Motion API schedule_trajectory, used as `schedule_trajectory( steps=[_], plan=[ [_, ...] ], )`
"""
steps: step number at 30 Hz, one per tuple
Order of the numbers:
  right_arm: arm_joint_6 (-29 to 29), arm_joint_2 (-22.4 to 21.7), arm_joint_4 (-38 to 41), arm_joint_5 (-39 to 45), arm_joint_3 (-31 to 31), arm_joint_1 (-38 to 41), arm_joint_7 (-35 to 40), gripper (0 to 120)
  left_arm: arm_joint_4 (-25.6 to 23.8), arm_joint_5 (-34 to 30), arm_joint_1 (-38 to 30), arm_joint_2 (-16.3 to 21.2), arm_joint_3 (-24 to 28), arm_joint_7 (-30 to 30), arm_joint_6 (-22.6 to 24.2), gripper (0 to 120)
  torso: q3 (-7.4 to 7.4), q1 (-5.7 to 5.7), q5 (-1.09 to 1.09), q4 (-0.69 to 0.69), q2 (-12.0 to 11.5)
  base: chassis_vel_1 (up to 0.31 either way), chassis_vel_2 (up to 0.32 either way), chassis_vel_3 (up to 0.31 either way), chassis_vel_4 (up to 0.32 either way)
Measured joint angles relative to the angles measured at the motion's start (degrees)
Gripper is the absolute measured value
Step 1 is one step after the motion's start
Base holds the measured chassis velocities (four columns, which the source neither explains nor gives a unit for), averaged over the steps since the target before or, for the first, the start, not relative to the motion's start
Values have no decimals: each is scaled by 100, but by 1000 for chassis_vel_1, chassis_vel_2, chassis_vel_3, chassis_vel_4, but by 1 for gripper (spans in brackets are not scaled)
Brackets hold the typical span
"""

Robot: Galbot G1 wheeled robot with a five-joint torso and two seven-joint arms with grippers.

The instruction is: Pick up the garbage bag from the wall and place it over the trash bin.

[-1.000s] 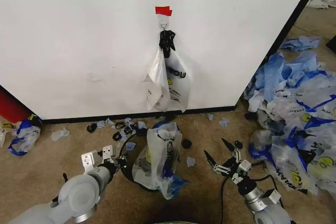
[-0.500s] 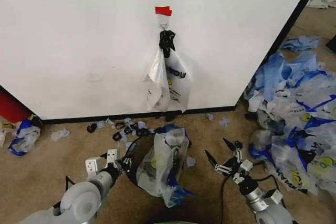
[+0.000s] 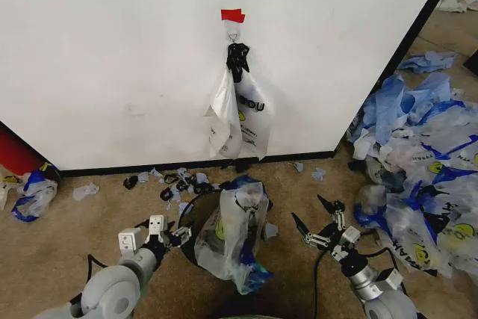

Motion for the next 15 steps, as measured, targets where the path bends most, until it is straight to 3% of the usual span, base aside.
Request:
schedule_trajectory(
  steps=[3, 9, 15],
  plan=[
    [-6, -2, 30, 11, -6, 5, 0, 98, -84, 162, 122, 61, -201, 65, -29, 98, 0, 0, 1, 0, 0, 0, 0, 0, 0],
    [-248, -119, 361, 62, -75, -43, 373, 98, -279, 573, 406, 131, -666, 289, -125, 100, 0, 0, 1, 0, 0, 0, 0, 0, 0],
    [-1028, -654, 1365, 181, -638, 58, 2054, 98, -454, 783, 700, 179, -1138, 420, -207, 100, 0, 0, -2, 0, 0, 0, 0, 0, 0]
  ],
)
